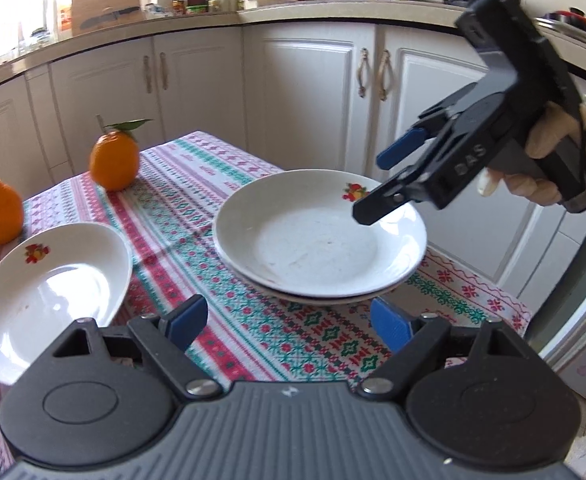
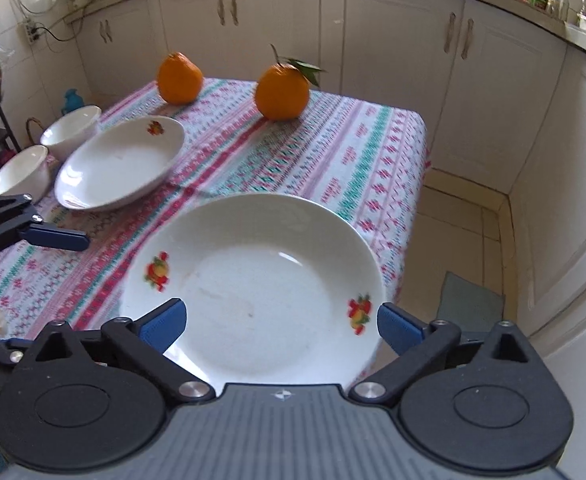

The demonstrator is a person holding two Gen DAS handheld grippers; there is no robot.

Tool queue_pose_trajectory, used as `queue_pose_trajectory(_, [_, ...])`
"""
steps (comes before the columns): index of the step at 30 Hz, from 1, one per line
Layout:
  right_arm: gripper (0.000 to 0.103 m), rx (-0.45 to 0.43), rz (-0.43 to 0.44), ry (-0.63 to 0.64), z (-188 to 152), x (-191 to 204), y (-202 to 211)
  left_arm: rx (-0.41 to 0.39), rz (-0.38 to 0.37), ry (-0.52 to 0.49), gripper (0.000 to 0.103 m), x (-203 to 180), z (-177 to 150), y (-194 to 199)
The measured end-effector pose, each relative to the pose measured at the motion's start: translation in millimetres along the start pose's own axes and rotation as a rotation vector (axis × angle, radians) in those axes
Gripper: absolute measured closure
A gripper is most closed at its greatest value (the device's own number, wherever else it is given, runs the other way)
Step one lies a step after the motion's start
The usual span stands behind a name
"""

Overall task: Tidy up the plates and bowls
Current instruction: 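Move the right gripper toward the next white plate near the bowls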

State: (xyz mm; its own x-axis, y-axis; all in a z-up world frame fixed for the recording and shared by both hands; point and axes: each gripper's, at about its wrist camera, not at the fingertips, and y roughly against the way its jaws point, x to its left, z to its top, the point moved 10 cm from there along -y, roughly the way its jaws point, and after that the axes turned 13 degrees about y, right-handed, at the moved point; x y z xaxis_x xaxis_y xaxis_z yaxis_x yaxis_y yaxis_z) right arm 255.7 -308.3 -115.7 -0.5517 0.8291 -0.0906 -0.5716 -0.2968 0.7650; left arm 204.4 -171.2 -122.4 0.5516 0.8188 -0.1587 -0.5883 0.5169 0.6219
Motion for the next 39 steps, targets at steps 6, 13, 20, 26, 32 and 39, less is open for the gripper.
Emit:
queue_pose_trajectory(6, [0.0,-0.035,0.035,0.05,15.5,27.3,3.8,-0.017,0.208,0.086,0.01,42.0,-10.3,8.9])
queue_pose_trajectory(13, [0.0,-0.05,0.072,0.116,29.8,52.7,-1.5,-0.013,0.432,0.269,0.01,114.4,-25.1,16.1])
queue_pose_trajectory(20, [0.0,-0.051,0.096,0.15,42.4,65.0,-9.4,-0.011,0.462,0.358,0.008,144.5,-32.1,6.7])
queue_pose_trajectory(26, [0.0,-0.053,0.122,0.179,53.2,73.6,-18.2,-0.024,0.455,0.378,0.0,144.0,-31.6,-1.5])
queue_pose_trajectory(32, [0.0,-0.054,0.155,0.21,66.7,80.7,-31.0,-0.064,0.483,0.395,0.0,143.9,-32.2,-0.7])
queue_pose_trajectory(39, [0.0,-0.046,0.195,0.253,84.6,87.7,-50.2,-0.044,0.486,0.404,0.001,147.9,-28.2,-0.9])
